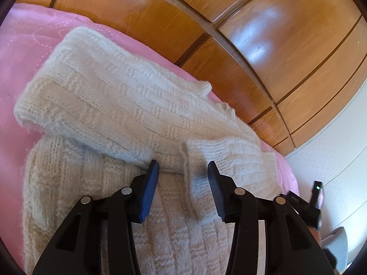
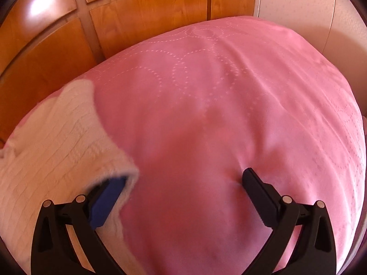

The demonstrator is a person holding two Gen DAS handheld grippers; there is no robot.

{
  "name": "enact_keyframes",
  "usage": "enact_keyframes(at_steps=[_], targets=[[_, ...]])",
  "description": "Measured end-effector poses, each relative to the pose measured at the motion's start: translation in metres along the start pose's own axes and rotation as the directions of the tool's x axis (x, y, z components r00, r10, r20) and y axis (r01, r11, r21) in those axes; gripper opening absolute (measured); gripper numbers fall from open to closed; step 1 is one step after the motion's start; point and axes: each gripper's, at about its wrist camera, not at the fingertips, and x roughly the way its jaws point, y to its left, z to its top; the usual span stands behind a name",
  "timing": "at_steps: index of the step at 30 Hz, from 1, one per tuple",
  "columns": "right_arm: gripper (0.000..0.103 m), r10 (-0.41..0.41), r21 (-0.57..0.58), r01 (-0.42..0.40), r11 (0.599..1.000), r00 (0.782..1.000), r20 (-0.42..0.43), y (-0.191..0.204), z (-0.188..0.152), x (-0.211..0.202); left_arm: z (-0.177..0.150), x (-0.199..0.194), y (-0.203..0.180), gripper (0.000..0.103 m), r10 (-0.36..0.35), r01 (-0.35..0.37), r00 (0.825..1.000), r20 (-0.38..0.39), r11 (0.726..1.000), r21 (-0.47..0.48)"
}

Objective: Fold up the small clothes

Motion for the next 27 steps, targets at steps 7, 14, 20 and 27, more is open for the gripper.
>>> enact_keyframes(at_steps=[7,14,20,27], targets=[[0.101,0.012,-0.026,-0.007,1.000,0.978,0.207,0.003,-0.009,-0.051,-0.002,0.006,-0.012,0.054,0.048,-0.047,0.999,-0.013,0.997,0.068],[0.101,0.082,-0.223,-0.037,0.974,0.977,0.199,0.084,0.006,-0.031,-0.007,0.015,-0.026,0.058,0.127,-0.124,0.992,-0.014,0.981,0.152],[0.101,-0.063,-0.222,0.091,0.971,0.989,0.133,0.090,0.019,0.022,-0.008,0.019,-0.027,0.058,0.145,-0.140,0.989,-0.018,0.976,0.168],[0.101,0.006,-0.147,0.007,0.989,0.996,0.089,0.065,0.027,0.029,-0.009,0.022,-0.030,0.058,0.161,-0.155,0.987,-0.018,0.971,0.180]])
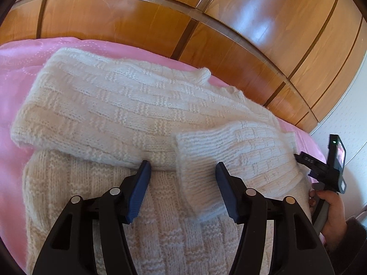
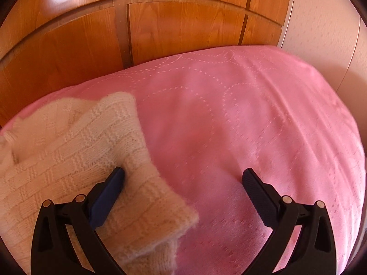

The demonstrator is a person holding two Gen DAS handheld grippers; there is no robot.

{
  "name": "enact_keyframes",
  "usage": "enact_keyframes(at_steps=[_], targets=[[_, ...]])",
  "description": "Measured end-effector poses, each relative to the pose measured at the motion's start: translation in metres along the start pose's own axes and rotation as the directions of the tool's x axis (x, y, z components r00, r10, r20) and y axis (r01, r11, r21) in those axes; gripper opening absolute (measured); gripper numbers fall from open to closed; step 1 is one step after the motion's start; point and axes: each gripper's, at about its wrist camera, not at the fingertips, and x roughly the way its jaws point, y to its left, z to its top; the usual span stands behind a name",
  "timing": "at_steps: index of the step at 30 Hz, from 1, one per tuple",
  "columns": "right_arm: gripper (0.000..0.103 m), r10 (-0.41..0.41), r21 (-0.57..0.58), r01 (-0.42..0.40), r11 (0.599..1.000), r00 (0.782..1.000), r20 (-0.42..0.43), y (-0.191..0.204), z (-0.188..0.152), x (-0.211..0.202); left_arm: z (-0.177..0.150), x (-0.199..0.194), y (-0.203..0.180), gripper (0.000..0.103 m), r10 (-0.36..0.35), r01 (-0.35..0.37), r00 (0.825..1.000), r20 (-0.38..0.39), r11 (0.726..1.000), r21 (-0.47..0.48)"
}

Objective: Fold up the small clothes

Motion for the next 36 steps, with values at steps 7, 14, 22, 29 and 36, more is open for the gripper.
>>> enact_keyframes(at_steps=[7,14,22,29,36], targets=[[0.101,0.136,-0.040,-0.133,0.990,0.988,0.078,0.001,-0.036,-0.065,0.001,0.001,-0.009,0.058,0.047,-0.047,0.999,-0.007,0.998,0.036],[0.101,0.096,-0.049,-0.098,0.994,0.994,-0.053,0.012,-0.048,-0.035,0.003,0.007,-0.024,0.058,0.152,-0.149,0.988,-0.016,0.983,0.107],[0.101,0.111,-0.020,-0.112,0.994,0.994,-0.010,0.002,-0.053,-0.044,-0.011,-0.034,-0.015,0.083,0.229,-0.231,0.972,0.052,0.972,0.047],[0.101,0.076,-0.040,-0.075,0.996,0.997,0.032,0.012,-0.070,-0.064,-0.040,-0.084,0.019,0.083,0.209,-0.200,0.975,0.071,0.973,-0.117],[0.101,0.102,-0.062,-0.099,0.993,0.994,0.038,0.012,-0.093,-0.092,-0.057,-0.106,0.021,0.084,0.221,-0.213,0.974,0.058,0.970,-0.117]])
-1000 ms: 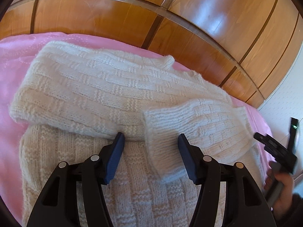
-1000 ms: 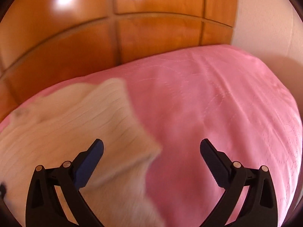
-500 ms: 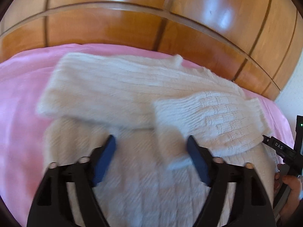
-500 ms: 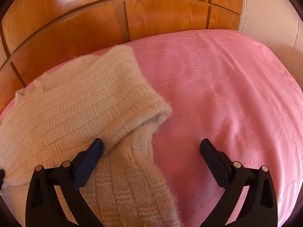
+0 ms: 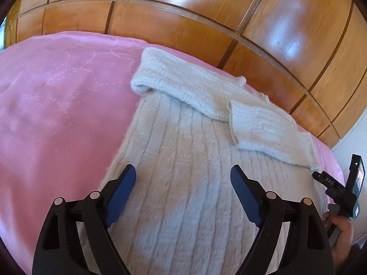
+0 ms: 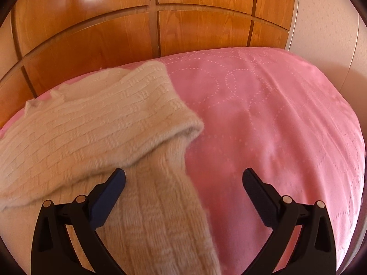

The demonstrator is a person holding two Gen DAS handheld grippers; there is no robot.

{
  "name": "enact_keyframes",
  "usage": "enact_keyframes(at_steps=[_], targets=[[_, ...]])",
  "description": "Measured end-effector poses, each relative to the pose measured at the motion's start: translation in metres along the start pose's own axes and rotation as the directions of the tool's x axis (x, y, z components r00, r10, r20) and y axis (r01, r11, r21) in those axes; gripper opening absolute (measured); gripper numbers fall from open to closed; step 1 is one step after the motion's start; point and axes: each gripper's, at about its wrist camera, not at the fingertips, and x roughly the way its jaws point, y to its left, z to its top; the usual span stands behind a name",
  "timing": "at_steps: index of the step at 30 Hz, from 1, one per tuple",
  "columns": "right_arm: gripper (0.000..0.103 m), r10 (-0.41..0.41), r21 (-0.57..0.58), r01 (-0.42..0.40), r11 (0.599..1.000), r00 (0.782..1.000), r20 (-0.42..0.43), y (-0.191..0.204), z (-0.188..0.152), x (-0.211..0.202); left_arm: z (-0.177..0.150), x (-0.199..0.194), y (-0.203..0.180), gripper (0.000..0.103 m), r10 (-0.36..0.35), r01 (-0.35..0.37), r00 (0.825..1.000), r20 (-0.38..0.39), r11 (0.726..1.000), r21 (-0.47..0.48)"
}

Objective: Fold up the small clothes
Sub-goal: 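Move both tools to the ribbed hem of the sweater, then grasp the hem with both tools and fold it up toward the collar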

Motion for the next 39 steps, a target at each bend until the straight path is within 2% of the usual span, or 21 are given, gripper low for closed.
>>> enact_keyframes(at_steps=[2,4,7,9,11,13,15,17,20,21,22,24,25,28,34,39], targets=[[0.101,0.034,0.006,-0.034,0.999,0.999,0.003,-0.002,-0.007,-0.009,-0.004,-0.007,0.003,0.086,-0.001,0.001,1.000,-0.007,1.000,0.004],[0.101,0.102,0.005,-0.102,0.995,0.995,0.022,-0.011,-0.013,-0.022,-0.007,-0.015,0.007,0.087,-0.006,0.006,1.000,-0.004,1.000,0.011],[0.101,0.201,-0.038,-0.199,0.979,0.979,0.047,-0.021,-0.032,-0.048,-0.013,-0.027,0.013,0.090,0.012,-0.013,1.000,0.013,0.999,0.036],[0.101,0.268,-0.070,-0.265,0.962,0.963,0.033,-0.026,-0.041,-0.057,-0.016,-0.036,0.019,0.092,0.038,-0.041,0.998,0.050,0.998,0.052],[0.101,0.353,-0.095,-0.351,0.932,0.936,0.007,-0.035,-0.054,-0.066,-0.020,-0.049,0.027,0.092,0.023,-0.028,0.995,0.096,0.998,0.054],[0.101,0.427,-0.076,-0.429,0.900,0.904,-0.033,-0.048,-0.067,-0.069,-0.021,-0.057,0.035,0.093,0.010,-0.015,0.994,0.108,0.999,0.051],[0.101,0.504,0.022,-0.504,0.864,0.861,-0.071,-0.071,-0.078,-0.068,-0.021,-0.061,0.043,0.093,0.012,-0.016,0.996,0.091,0.999,0.046],[0.101,0.570,0.116,-0.561,0.820,0.819,-0.065,-0.092,-0.085,-0.071,-0.022,-0.065,0.051,0.093,0.017,-0.020,0.997,0.079,0.999,0.038],[0.101,0.623,0.202,-0.602,0.772,0.780,-0.060,-0.114,-0.088,-0.079,-0.025,-0.069,0.066,0.093,-0.016,0.016,1.000,0.020,1.000,0.016],[0.096,0.644,0.219,-0.621,0.753,0.764,-0.049,-0.120,-0.089,-0.083,-0.027,-0.069,0.071,0.093,-0.036,0.036,0.999,-0.006,0.999,0.001],[0.086,0.668,0.238,-0.645,0.726,0.744,-0.024,-0.126,-0.093,-0.089,-0.030,-0.070,0.075,0.093,-0.058,0.057,0.998,-0.019,0.998,-0.010],[0.070,0.694,0.252,-0.668,0.700,0.720,-0.019,-0.132,-0.093,-0.092,-0.035,-0.073,0.076,0.091,-0.084,0.084,0.996,-0.020,0.996,-0.003],[0.066,0.701,0.259,-0.672,0.694,0.713,-0.027,-0.134,-0.097,-0.094,-0.036,-0.074,0.075,0.085,-0.089,0.089,0.996,-0.021,0.996,0.011],[0.064,0.720,0.259,-0.689,0.677,0.693,-0.038,-0.134,-0.105,-0.098,-0.041,-0.076,0.067,0.074,-0.126,0.129,0.991,-0.052,0.990,0.059],[0.064,0.733,0.273,-0.696,0.665,0.677,-0.060,-0.129,-0.122,-0.093,-0.055,-0.079,0.051,0.073,-0.194,0.207,0.976,-0.100,0.969,0.138],[0.063,0.756,0.310,-0.712,0.630,0.653,-0.037,-0.133,-0.125,-0.088,-0.060,-0.078,0.049,0.073,-0.198,0.212,0.974,-0.107,0.967,0.143]])
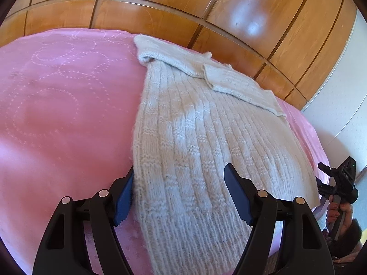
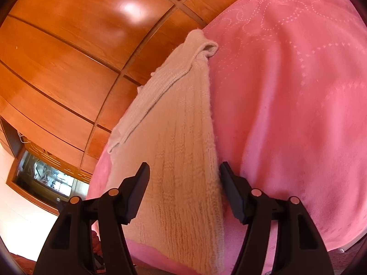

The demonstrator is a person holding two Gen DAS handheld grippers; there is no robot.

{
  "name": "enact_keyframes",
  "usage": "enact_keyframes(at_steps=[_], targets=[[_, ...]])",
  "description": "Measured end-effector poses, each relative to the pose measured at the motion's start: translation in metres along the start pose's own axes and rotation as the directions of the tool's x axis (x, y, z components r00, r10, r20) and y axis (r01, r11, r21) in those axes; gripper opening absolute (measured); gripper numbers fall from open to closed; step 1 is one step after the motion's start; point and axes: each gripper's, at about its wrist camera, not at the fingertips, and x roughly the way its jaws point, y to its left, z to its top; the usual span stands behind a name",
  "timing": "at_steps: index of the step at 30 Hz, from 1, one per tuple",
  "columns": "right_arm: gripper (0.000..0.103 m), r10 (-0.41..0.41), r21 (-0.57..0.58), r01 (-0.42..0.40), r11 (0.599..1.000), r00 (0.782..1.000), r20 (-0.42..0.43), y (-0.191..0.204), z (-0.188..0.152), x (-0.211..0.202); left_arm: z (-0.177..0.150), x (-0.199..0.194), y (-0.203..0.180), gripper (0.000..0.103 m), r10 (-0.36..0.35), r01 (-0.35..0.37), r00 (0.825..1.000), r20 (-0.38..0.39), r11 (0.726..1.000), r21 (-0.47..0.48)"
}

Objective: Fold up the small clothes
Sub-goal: 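Grasp the hem with both tools and fold it up toward the collar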

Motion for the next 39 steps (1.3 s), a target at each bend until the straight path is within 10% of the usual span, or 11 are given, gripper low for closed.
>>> enact_keyframes(at_steps=[6,10,17,20,25,33,39], targets=[[0.059,0.036,-0.026,-0.037,0.999,0.999,-0.017,0.004,-0.010,-0.001,-0.004,-0.007,0.004,0.073,-0.053,0.052,0.999,-0.015,0.998,-0.022],[0.036,0.045,-0.036,-0.047,0.998,0.998,-0.055,0.004,-0.019,0.001,-0.015,-0.010,0.008,0.055,-0.138,0.135,0.989,-0.047,0.988,-0.068],[0.030,0.129,0.018,-0.128,0.992,0.985,-0.118,-0.003,-0.033,0.014,-0.026,-0.009,0.003,0.042,-0.200,0.194,0.977,-0.069,0.978,-0.077],[0.014,0.122,0.008,-0.122,0.993,0.984,-0.128,0.002,-0.035,0.020,-0.026,-0.001,-0.010,0.011,-0.179,0.176,0.976,-0.127,0.984,-0.036],[0.007,0.194,-0.021,-0.197,0.980,0.975,-0.106,0.007,-0.036,0.009,-0.021,-0.020,-0.019,0.006,-0.205,0.206,0.975,-0.080,0.979,0.005],[0.006,0.316,-0.073,-0.319,0.945,0.947,-0.056,0.024,-0.031,-0.023,-0.013,-0.064,-0.029,0.005,-0.369,0.369,0.929,0.005,0.929,0.022],[0.006,0.491,-0.124,-0.488,0.864,0.871,-0.007,0.040,-0.030,-0.061,-0.003,-0.099,-0.020,0.005,-0.521,0.524,0.852,0.055,0.849,-0.067]])
